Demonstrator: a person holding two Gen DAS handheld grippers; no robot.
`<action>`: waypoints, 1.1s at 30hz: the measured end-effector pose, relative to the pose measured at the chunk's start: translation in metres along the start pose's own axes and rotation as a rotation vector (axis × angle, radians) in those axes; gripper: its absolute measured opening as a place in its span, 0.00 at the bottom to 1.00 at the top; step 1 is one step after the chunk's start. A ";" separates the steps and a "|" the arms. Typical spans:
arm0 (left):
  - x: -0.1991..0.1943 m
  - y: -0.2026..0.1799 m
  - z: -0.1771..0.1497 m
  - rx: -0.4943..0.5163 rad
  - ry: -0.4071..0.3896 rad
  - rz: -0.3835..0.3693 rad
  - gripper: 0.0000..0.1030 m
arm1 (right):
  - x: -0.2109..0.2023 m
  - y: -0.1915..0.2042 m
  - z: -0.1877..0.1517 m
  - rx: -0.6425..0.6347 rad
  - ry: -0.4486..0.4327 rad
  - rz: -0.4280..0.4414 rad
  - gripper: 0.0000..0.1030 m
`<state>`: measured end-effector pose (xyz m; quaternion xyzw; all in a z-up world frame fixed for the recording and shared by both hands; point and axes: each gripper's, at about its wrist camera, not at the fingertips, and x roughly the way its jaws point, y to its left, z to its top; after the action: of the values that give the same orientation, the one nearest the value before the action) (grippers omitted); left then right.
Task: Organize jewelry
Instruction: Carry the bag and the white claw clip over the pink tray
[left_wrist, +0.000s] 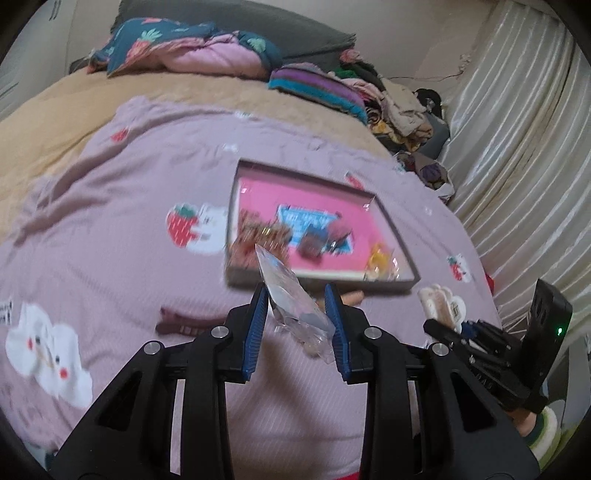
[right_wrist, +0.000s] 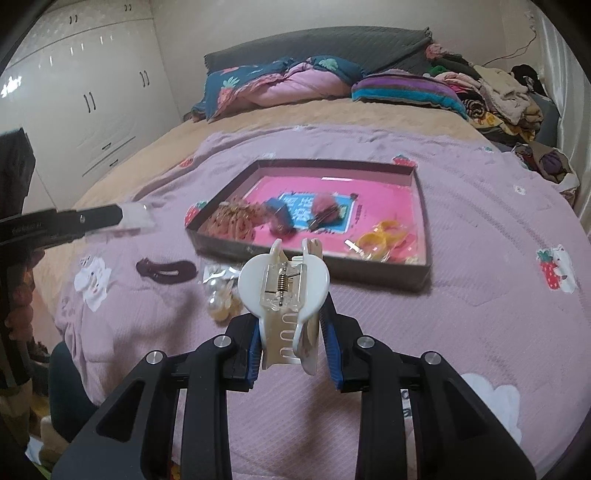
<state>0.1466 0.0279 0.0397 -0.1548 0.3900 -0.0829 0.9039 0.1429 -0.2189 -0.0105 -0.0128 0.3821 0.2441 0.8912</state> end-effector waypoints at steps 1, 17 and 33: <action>0.001 -0.003 0.004 0.005 -0.004 -0.002 0.23 | -0.001 -0.002 0.002 0.004 -0.005 -0.004 0.27; 0.058 -0.041 0.074 0.099 -0.021 -0.005 0.06 | -0.008 -0.042 0.032 0.049 -0.072 -0.076 0.27; 0.069 0.038 -0.028 -0.125 0.190 0.110 0.44 | 0.019 -0.042 0.023 0.058 -0.011 -0.033 0.27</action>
<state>0.1741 0.0391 -0.0385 -0.1807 0.4860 -0.0229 0.8548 0.1882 -0.2427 -0.0145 0.0079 0.3836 0.2183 0.8973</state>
